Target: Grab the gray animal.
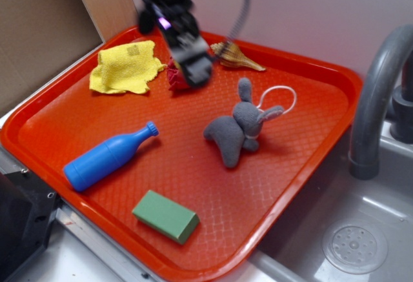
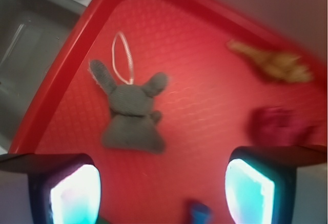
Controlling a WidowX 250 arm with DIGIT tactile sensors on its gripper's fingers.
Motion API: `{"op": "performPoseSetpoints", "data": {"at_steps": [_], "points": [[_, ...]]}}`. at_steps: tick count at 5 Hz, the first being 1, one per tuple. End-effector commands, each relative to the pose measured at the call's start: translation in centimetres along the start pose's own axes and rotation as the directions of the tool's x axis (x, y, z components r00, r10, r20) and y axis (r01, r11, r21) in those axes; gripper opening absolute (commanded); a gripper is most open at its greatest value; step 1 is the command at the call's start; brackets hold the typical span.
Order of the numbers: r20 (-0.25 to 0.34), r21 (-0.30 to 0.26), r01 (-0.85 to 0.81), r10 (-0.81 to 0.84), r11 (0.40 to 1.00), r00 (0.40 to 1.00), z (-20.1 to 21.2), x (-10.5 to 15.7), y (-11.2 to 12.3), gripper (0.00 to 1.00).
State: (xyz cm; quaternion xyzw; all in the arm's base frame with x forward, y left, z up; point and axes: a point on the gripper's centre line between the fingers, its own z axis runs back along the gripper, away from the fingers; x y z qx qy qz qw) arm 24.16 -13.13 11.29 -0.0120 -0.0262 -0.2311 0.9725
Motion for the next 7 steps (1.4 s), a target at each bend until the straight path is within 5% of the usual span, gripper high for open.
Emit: {"op": "performPoseSetpoints", "data": {"at_steps": [1,3,4,5,6,7], "points": [[-0.027,-0.075,-0.038,0.036,0.996,0.999,-3.9,0.5,-1.8,1.0],[-0.042,-0.038,-0.058,0.057,0.998,0.998,-7.7,1.0,-3.1,1.0],[-0.01,-0.064,-0.062,0.061,0.996,0.998,-7.8,0.3,-3.4,0.0],[-0.016,-0.082,-0.058,0.057,0.995,0.998,-8.0,-0.3,-3.7,0.0],[-0.002,0.006,-0.126,0.126,0.992,0.992,-3.3,-1.6,-1.0,0.0],[0.018,0.174,-0.287,0.289,0.942,0.957,2.0,-3.3,2.4,0.0]]}}
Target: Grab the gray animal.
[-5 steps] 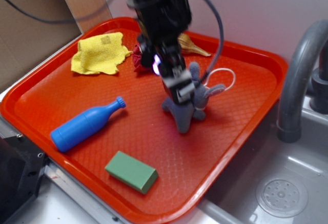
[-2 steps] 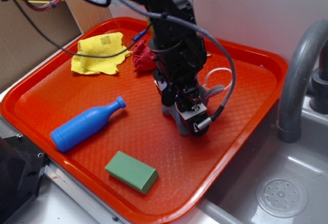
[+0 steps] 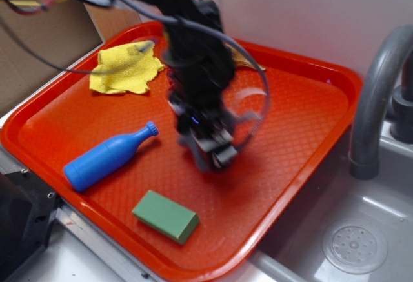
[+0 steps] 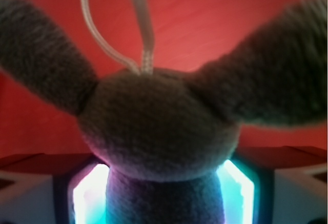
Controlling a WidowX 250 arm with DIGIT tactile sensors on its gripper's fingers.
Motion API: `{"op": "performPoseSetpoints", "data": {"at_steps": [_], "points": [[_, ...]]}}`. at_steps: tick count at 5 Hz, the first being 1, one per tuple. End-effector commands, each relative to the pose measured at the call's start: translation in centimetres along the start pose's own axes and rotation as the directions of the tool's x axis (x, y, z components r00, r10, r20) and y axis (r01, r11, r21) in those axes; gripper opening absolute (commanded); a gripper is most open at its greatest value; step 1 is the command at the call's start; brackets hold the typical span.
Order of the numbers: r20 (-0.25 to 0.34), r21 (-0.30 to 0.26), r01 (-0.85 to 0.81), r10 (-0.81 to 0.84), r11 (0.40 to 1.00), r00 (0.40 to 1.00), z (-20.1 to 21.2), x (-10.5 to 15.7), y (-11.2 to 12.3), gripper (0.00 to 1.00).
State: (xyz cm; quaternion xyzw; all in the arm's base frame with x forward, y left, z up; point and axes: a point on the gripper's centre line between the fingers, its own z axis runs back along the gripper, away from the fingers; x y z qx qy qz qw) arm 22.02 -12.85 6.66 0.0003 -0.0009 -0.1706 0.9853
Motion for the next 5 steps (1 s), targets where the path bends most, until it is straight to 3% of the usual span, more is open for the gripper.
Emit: {"op": "performPoseSetpoints", "data": {"at_steps": [1,2,3,4,5], "points": [[0.093,0.178,-0.269,0.256,0.947,0.962,11.5,-2.4,4.6,0.0],[0.097,0.16,-0.295,0.282,0.942,0.954,15.6,-4.0,6.1,0.0],[0.077,0.115,-0.171,0.163,0.979,0.984,18.0,-3.6,5.9,0.0],[0.146,0.135,-0.157,0.137,0.978,0.98,20.4,-3.9,6.2,0.0],[0.125,0.128,-0.114,0.098,0.985,0.987,19.1,-3.6,6.7,0.0]]}}
